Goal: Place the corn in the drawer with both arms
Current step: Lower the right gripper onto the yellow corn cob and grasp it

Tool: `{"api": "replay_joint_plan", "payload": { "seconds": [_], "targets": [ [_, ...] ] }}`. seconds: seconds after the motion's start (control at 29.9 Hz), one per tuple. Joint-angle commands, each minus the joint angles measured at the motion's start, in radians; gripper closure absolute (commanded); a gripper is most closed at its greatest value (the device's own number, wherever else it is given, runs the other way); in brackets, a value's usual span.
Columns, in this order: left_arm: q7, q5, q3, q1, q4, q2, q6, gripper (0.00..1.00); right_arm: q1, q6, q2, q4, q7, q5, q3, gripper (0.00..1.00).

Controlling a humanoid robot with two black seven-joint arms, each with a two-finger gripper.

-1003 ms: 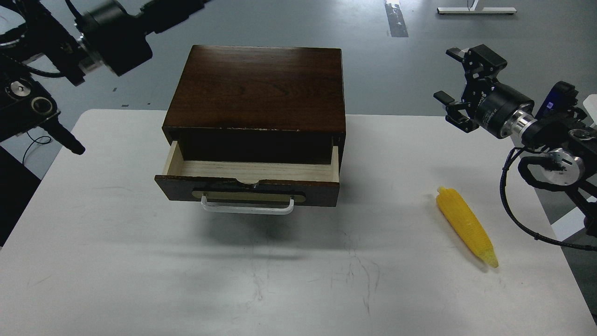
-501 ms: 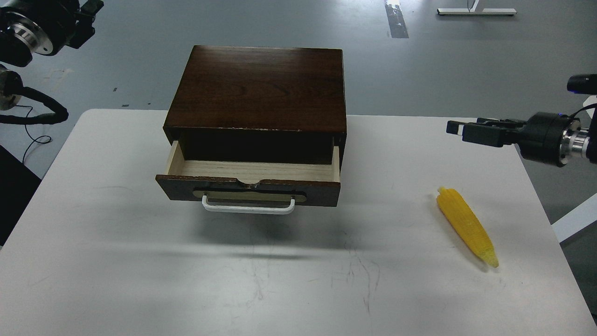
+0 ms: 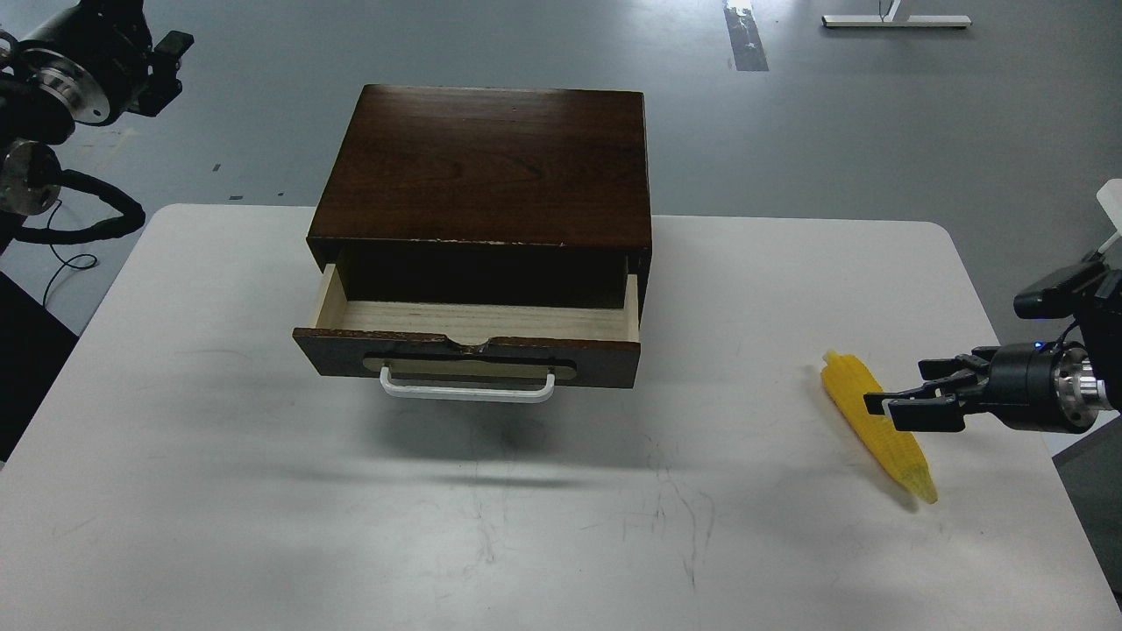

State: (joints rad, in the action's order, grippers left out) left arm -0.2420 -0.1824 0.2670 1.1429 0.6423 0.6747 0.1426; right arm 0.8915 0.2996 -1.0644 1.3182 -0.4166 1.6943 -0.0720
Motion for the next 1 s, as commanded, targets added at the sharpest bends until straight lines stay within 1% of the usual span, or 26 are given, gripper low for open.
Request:
{"api": "replay_joint_plan", "payload": {
  "seconds": [0.0,0.03,0.1,0.2,0.27,0.33,0.53,0.6,0.67,0.7,0.77,0.8,0.84,0.87,0.9,0.97],
  "targets": [
    [-0.005,0.000,0.000,0.000,0.000,-0.003,-0.001,0.02,-0.008,-0.025,0.015,-0.025,0.016,0.002,0.012,0.01],
    [-0.007,0.000,0.000,0.000,0.000,-0.004,-0.002,0.02,-0.016,-0.034,0.027,-0.040,0.031,0.005,0.018,0.01],
    [-0.008,0.000,0.000,-0.002,0.000,-0.004,-0.002,0.02,-0.016,-0.046,0.041,-0.060,0.045,0.018,0.020,0.03],
    [-0.010,0.000,0.000,-0.002,0.000,-0.004,-0.003,0.02,-0.025,-0.094,0.084,-0.102,0.051,0.061,0.023,0.04],
    [-0.011,-0.003,-0.002,-0.002,0.000,-0.001,-0.003,0.02,-0.032,-0.120,0.103,-0.106,0.079,0.062,0.029,0.04],
    [-0.011,-0.003,-0.002,-0.002,0.000,0.000,-0.003,0.02,-0.037,-0.126,0.107,-0.108,0.093,0.062,0.029,0.04],
    [-0.017,-0.011,-0.003,-0.009,0.002,0.003,-0.003,0.02,-0.068,-0.132,0.121,-0.106,0.099,0.065,0.029,0.08],
    [-0.019,-0.011,-0.002,-0.009,0.002,0.005,-0.003,0.02,-0.075,-0.132,0.121,-0.106,0.099,0.065,0.029,0.11],
    [-0.019,-0.012,-0.003,-0.011,0.002,0.003,-0.003,0.02,-0.085,-0.134,0.123,-0.106,0.101,0.065,0.029,0.16],
    [-0.020,-0.012,-0.003,-0.011,0.002,0.003,-0.003,0.02,-0.089,-0.134,0.124,-0.106,0.101,0.065,0.029,0.27],
    [-0.020,-0.012,-0.003,-0.011,0.003,0.003,-0.003,0.02,-0.095,-0.134,0.132,-0.109,0.099,0.065,0.031,0.42],
    [-0.020,-0.012,-0.003,-0.011,0.002,0.003,-0.003,0.02,-0.097,-0.134,0.136,-0.112,0.099,0.065,0.031,0.58],
    [-0.020,-0.012,-0.003,-0.011,0.002,0.005,-0.003,0.02,-0.097,-0.134,0.138,-0.115,0.099,0.065,0.031,0.66],
    [-0.020,-0.012,-0.003,-0.011,0.002,0.005,-0.003,0.02,-0.095,-0.135,0.138,-0.122,0.098,0.065,0.029,0.79],
    [-0.020,-0.015,-0.003,-0.011,0.003,0.005,-0.003,0.02,-0.094,-0.154,0.142,-0.128,0.098,0.064,0.029,0.84],
    [-0.020,-0.015,-0.003,-0.011,0.003,0.006,-0.003,0.02,-0.094,-0.186,0.144,-0.134,0.093,0.062,0.029,0.89]
  ]
}}
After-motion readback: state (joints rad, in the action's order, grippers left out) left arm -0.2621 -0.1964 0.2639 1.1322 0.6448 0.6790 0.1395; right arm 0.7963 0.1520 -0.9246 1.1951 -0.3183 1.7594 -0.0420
